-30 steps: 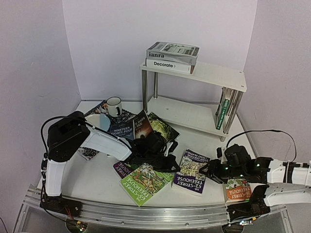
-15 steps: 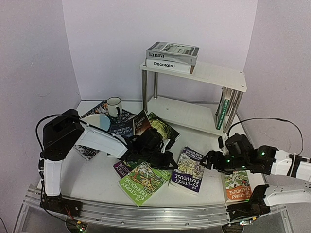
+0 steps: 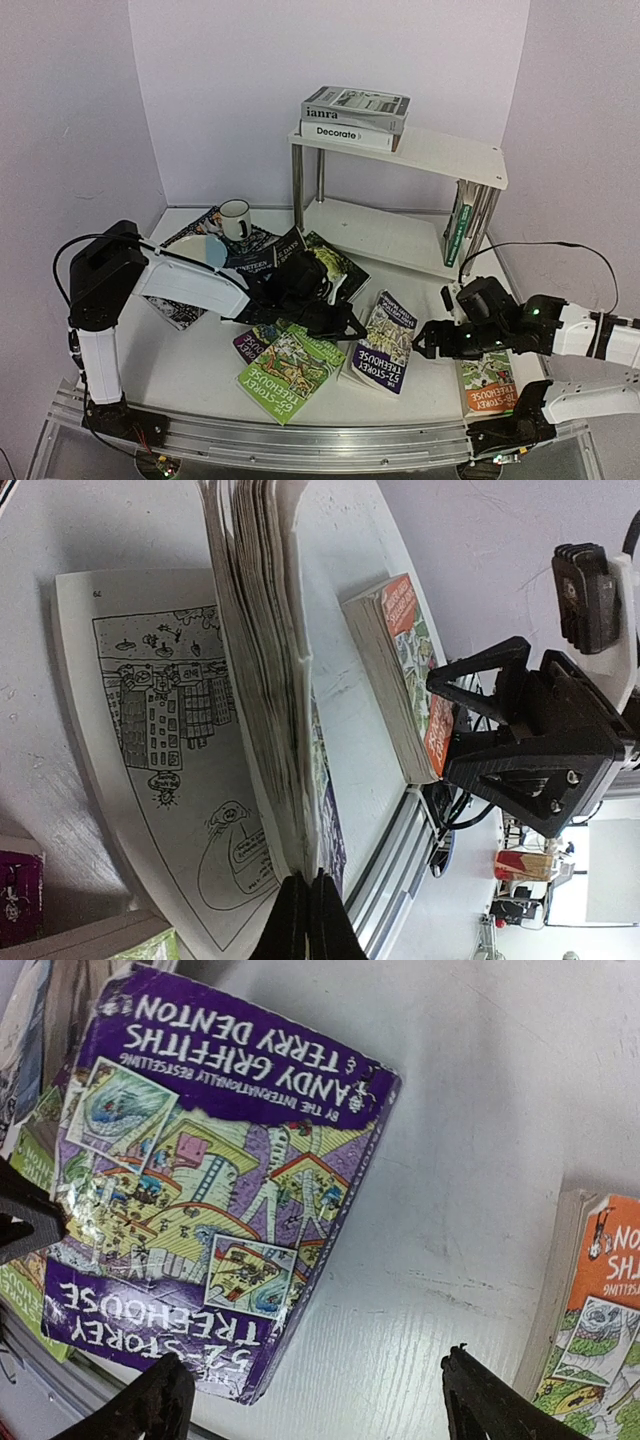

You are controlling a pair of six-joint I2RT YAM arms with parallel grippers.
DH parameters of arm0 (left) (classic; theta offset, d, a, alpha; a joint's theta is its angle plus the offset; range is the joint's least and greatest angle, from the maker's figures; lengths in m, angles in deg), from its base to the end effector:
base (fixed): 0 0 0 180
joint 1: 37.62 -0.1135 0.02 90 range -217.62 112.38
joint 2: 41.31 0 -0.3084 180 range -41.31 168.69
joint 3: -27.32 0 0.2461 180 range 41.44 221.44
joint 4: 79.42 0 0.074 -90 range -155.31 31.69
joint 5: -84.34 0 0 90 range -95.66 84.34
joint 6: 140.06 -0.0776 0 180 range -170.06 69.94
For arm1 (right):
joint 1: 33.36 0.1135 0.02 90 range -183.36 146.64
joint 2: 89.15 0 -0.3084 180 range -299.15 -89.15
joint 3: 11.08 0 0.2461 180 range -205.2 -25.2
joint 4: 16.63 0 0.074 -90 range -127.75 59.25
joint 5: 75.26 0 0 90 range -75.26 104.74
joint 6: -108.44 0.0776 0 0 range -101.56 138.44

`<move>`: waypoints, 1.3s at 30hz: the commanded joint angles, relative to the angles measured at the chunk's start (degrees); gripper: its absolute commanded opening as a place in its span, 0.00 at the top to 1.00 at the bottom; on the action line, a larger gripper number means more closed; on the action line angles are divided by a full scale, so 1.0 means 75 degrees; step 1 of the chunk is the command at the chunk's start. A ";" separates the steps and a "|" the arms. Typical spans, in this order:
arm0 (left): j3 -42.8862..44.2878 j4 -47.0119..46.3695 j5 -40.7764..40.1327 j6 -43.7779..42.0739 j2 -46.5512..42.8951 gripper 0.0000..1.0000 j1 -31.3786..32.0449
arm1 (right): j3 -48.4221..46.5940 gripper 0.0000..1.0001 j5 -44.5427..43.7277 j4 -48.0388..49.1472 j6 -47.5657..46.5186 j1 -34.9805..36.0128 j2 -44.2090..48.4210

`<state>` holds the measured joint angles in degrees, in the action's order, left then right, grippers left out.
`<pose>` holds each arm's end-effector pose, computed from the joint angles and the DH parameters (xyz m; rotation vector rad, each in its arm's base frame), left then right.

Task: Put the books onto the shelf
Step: Pick up the book at the center of the board.

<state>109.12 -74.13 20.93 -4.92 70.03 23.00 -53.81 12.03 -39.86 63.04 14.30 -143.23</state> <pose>0.1974 -0.4214 0.1975 0.6517 2.4706 -1.4181 0.1409 0.1491 0.2288 -0.0329 2.3067 0.8356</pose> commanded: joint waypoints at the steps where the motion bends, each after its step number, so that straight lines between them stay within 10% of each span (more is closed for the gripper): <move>1: 0.0161 -0.0045 0.0267 0.0081 -0.0799 1.00 -0.0062 | -0.0571 0.09 -0.0203 -0.0313 -0.1051 0.0033 0.0510; 14: -0.0004 -0.0044 0.0357 0.0179 -0.1536 1.00 -0.0360 | -0.1309 0.02 -0.1939 0.0435 -0.4275 0.0037 0.0908; 23: -0.0316 -0.0045 0.0377 0.0118 -0.1836 1.00 -0.0572 | -0.1339 0.02 0.1556 0.0432 -1.1038 0.0186 0.0006; 39: -0.1130 -0.0008 0.0294 0.0006 -0.2154 1.00 -0.0914 | -0.0567 0.02 -0.1589 0.1340 -1.5200 0.0966 -0.0707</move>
<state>101.07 -71.41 22.91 -3.67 57.40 16.98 -60.00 8.05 -33.21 -43.01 18.56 -147.05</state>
